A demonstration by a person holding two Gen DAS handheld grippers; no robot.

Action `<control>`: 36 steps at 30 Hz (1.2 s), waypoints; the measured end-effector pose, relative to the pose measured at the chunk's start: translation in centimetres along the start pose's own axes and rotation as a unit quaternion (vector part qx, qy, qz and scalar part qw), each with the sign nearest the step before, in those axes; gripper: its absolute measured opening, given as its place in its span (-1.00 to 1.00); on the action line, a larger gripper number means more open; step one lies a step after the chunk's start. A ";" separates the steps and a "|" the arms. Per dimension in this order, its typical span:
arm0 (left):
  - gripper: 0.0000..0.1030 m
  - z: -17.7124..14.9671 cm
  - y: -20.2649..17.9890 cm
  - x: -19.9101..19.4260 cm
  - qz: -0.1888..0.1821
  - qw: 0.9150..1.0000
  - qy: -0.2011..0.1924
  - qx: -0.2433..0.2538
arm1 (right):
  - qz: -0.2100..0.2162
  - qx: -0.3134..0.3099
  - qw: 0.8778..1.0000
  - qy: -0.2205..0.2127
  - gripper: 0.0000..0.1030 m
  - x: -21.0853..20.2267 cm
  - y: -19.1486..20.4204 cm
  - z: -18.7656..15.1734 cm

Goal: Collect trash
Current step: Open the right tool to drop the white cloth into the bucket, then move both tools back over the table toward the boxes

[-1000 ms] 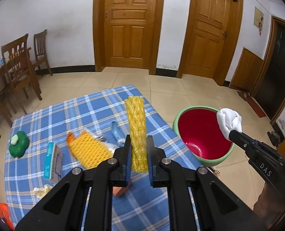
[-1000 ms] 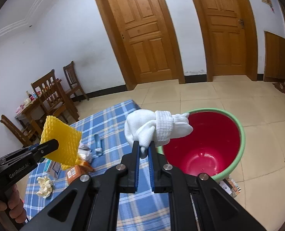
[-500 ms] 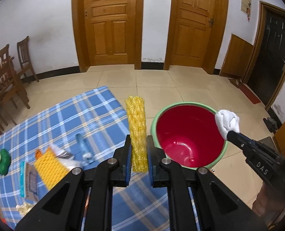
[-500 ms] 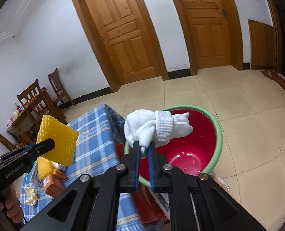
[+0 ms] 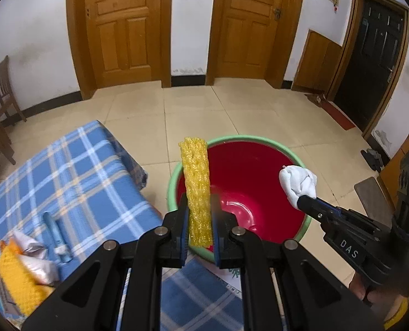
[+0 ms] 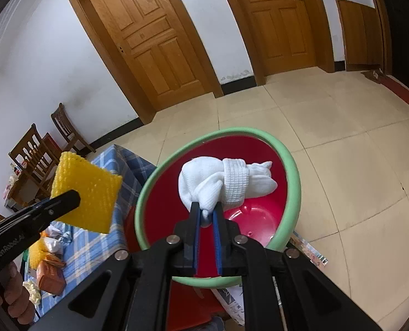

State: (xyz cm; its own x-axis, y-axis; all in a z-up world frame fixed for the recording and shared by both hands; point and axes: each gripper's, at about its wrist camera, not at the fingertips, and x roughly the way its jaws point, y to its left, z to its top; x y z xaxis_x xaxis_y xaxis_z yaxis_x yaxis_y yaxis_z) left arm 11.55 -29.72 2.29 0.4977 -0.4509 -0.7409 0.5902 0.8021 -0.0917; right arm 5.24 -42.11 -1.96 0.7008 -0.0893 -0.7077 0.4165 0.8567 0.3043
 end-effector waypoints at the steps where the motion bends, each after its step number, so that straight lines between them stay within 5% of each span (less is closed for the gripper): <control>1: -0.75 0.0 -0.2 0.7 -0.003 1.000 0.005 0.001 | -0.001 0.001 1.000 0.003 -0.80 0.3 -0.1 0.0; 8: -0.71 -0.1 -0.9 3.7 -0.013 1.000 0.024 0.003 | -0.003 0.006 1.000 0.013 -0.75 1.8 -0.7 0.4; 12: -0.23 -0.4 -0.6 4.6 -0.008 1.000 0.028 -0.004 | -0.003 0.002 1.000 0.015 -0.74 2.2 -0.6 0.3; 19: 0.02 -0.5 0.1 4.5 0.014 0.999 0.030 -0.019 | -0.004 0.005 1.000 0.017 -0.73 2.5 -0.7 0.3; 23: 0.11 -0.7 0.7 4.2 0.022 0.999 0.029 -0.030 | -0.004 0.001 1.000 0.011 -0.40 2.1 -0.5 0.1; 36: 0.15 -1.5 2.1 1.4 0.042 0.997 0.020 -0.056 | -0.002 -0.016 1.000 -0.003 -0.30 0.8 1.2 0.6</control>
State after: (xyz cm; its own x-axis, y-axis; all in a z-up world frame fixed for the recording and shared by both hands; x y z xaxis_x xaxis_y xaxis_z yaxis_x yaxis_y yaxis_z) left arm 12.50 -28.05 0.08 0.5143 -0.3666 -0.7753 0.4725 0.8756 -0.1006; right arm 6.67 -41.44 -1.72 0.7031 -0.0960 -0.7046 0.4000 0.8726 0.2802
